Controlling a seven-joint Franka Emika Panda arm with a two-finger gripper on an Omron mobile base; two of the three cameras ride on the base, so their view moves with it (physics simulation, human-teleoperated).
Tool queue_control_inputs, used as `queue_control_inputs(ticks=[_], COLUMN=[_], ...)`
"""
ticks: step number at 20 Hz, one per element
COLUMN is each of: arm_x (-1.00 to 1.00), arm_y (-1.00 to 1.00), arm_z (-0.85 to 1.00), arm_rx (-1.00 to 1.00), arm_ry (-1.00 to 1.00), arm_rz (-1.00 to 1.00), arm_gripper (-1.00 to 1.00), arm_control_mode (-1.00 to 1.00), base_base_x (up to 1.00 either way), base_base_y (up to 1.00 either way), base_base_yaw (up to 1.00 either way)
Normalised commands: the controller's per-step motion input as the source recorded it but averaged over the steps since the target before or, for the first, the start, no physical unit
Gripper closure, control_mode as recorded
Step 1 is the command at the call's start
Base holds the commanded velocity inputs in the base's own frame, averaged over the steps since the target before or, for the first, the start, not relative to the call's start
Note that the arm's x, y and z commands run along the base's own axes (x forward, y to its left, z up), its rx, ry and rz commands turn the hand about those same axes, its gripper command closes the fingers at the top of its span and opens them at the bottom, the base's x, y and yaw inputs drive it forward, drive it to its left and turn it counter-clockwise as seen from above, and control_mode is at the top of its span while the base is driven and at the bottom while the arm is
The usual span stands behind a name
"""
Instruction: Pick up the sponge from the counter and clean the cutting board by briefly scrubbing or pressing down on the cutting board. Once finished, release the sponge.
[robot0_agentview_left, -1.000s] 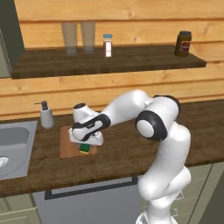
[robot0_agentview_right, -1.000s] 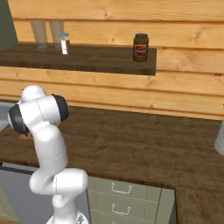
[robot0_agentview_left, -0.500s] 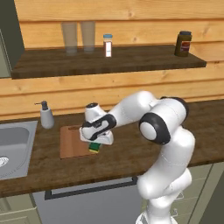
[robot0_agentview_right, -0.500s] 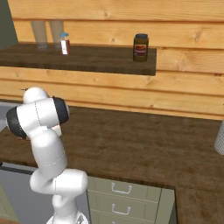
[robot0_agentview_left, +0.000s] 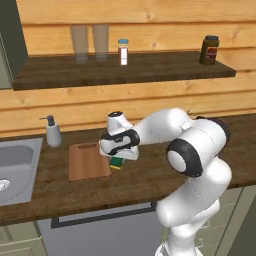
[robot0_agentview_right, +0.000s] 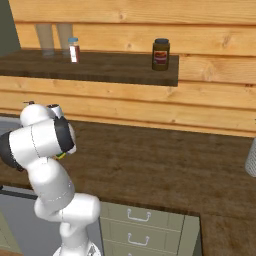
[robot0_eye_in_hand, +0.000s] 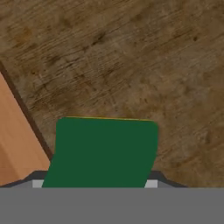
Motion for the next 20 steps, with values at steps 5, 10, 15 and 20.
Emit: queue_control_inputs(ticks=[5,10,15,20], arm_x=[-0.01,0.35,0.57,0.55], arm_y=[0.29,0.79,1.00,0.85], arm_z=[0.75,0.08,0.01,0.00], arm_rx=[0.03,0.00,0.00,-0.01], arm_ry=[-0.07,0.00,0.00,0.11], arm_rz=[0.00,0.00,0.03,0.02], arm_gripper=[1.00,1.00,1.00,1.00], arm_control_mode=[-1.00,-1.00,-1.00,-1.00], base_base_x=[0.00,0.00,0.00,0.00], base_base_y=[0.00,0.00,0.00,0.00], base_base_yaw=[0.00,0.00,0.00,0.00])
